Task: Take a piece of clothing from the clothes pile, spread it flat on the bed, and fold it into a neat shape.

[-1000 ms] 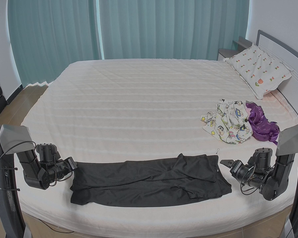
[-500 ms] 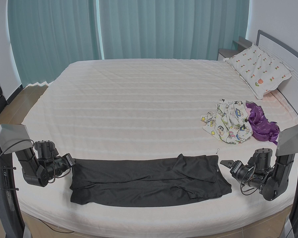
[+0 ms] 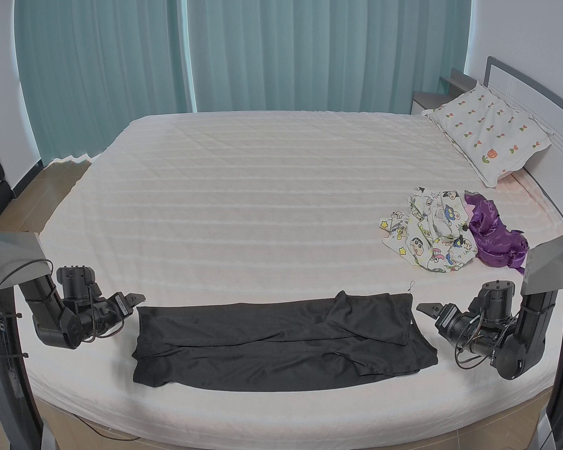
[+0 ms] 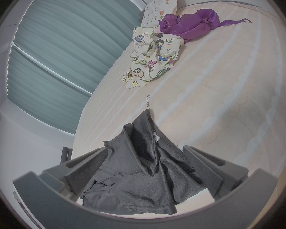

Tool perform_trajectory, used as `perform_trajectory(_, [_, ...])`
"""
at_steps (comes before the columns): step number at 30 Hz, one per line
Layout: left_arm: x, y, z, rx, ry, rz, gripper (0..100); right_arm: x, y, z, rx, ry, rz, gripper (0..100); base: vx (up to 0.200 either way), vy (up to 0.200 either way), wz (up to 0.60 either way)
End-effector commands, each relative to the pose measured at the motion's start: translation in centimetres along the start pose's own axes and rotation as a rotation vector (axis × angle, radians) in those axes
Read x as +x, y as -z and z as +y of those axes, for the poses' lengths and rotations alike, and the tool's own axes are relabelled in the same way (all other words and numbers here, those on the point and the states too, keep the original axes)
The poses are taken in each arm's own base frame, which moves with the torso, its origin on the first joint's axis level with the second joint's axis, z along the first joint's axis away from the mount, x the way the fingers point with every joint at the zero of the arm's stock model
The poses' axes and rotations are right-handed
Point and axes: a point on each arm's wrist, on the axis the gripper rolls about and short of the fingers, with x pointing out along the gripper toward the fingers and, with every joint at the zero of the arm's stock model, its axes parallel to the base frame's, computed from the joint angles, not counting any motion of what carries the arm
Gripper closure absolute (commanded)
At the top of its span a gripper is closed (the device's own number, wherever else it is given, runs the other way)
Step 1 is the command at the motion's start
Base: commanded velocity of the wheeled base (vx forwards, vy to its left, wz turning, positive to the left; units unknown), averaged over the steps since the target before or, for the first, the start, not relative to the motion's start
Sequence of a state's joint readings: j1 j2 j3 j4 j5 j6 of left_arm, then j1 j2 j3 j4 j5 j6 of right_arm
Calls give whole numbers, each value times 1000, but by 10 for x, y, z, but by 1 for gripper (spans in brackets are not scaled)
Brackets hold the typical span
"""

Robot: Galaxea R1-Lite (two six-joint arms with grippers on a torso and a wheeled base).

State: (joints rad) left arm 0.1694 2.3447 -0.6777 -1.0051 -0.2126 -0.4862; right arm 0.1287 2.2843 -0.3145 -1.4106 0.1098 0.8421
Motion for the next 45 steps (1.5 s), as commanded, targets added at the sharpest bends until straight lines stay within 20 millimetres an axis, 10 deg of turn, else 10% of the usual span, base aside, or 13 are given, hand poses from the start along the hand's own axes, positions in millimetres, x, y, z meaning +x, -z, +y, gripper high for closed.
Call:
perform_trajectory(1, [-58,5,-6,-37,22,87,0,0,0,-2,3,5,0,0,0,0,0])
perform_trajectory(6, [-101,48,-2,18,83,257,0,0,-1,-3,5,6,-4,0,0,0,0])
perform_trajectory(15, [-118,93,15,291,85,396,0,-4,0,-4,1,-2,-13,0,0,0,0])
perform_trajectory(36, [-89,121,10,414,65,376,0,-7,5,-4,-6,-4,-1,0,0,0,0])
perform_trajectory(37, [-90,121,10,412,59,377,100,-7,5,-4,-6,-5,0,0,0,0,0])
perform_trajectory(45, [-96,117,14,383,2,352,100,-8,8,-3,-10,-3,12,0,0,0,0])
